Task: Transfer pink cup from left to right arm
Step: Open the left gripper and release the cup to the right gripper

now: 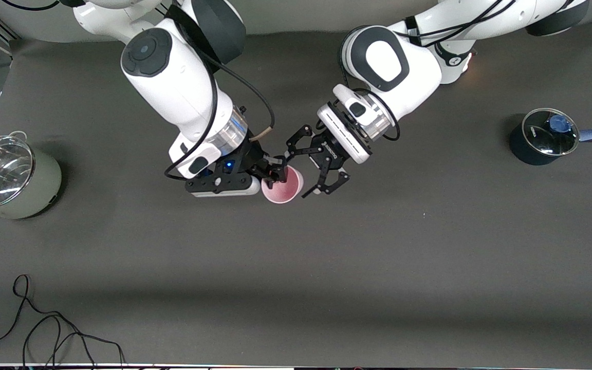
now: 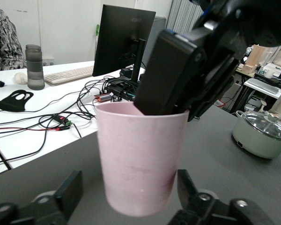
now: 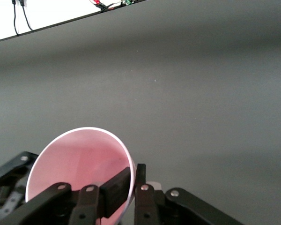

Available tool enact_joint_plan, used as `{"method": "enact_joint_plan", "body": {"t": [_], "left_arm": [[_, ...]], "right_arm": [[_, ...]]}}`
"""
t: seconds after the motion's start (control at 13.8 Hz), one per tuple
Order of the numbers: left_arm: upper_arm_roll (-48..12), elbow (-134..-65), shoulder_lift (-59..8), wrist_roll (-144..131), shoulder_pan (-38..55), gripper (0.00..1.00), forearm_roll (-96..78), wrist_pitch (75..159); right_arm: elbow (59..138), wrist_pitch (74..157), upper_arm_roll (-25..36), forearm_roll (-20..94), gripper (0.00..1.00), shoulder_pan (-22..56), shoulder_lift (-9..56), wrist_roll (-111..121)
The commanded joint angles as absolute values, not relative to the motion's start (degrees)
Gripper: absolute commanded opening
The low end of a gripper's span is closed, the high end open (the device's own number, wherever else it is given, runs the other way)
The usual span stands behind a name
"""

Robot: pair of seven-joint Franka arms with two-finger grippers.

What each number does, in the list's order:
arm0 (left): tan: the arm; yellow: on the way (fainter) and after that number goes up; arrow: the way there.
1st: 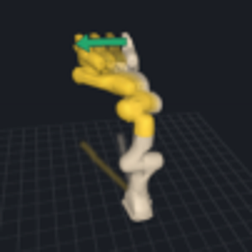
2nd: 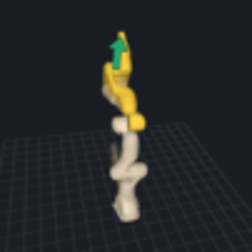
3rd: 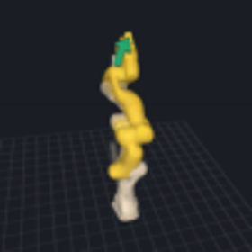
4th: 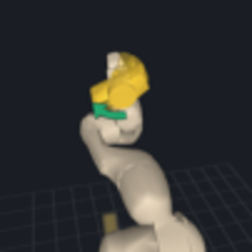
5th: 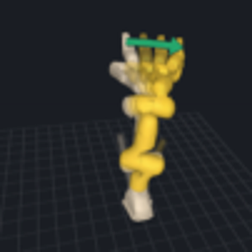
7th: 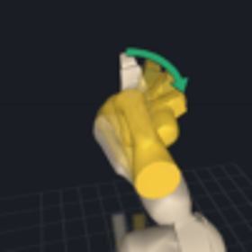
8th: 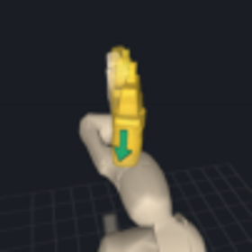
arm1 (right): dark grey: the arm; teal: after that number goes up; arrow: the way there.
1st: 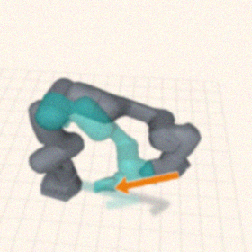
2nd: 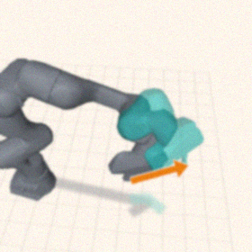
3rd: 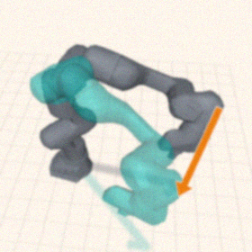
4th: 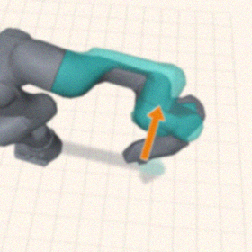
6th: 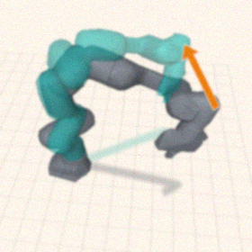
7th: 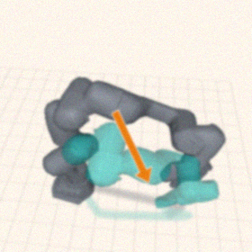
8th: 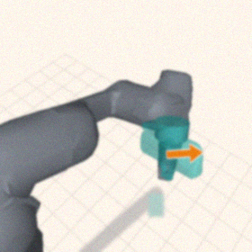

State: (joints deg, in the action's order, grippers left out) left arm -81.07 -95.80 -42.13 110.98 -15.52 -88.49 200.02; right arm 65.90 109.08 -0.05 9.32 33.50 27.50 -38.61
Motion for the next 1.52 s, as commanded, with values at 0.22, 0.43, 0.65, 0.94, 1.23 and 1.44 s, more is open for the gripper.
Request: {"method": "enact_joint_plan", "body": {"t": [0.22,0.43,0.65,0.94,1.23,1.44], "left_arm": [[-80.51,-95.27,-40.43,109.96,-15.64,1.00,-89.65,200.57],[-79.80,-95.10,-40.43,109.34,-19.23,1.00,-89.47,200.57],[-79.37,-95.10,-40.69,108.46,-24.59,1.00,-89.21,200.48],[-79.10,-96.50,-41.13,108.37,-32.32,1.00,-89.12,199.25],[-79.98,-99.23,-41.39,108.37,-38.22,1.00,-89.38,195.48],[-79.89,-99.40,-42.19,106.10,-40.51,1.00,-89.91,191.00]], "right_arm": [[65.04,107.15,0.88,8.88,0.00,32.61,27.51,-33.61],[65.21,99.25,0.97,8.96,0.00,26.47,25.50,-23.31],[66.27,91.43,1.66,8.18,0.00,20.58,23.82,-14.36],[75.30,92.45,9.91,8.61,0.00,19.78,21.01,-0.74],[85.84,100.95,15.54,8.44,0.00,19.95,19.60,8.42],[99.97,115.79,18.19,8.53,0.00,19.95,17.23,14.40]]}}
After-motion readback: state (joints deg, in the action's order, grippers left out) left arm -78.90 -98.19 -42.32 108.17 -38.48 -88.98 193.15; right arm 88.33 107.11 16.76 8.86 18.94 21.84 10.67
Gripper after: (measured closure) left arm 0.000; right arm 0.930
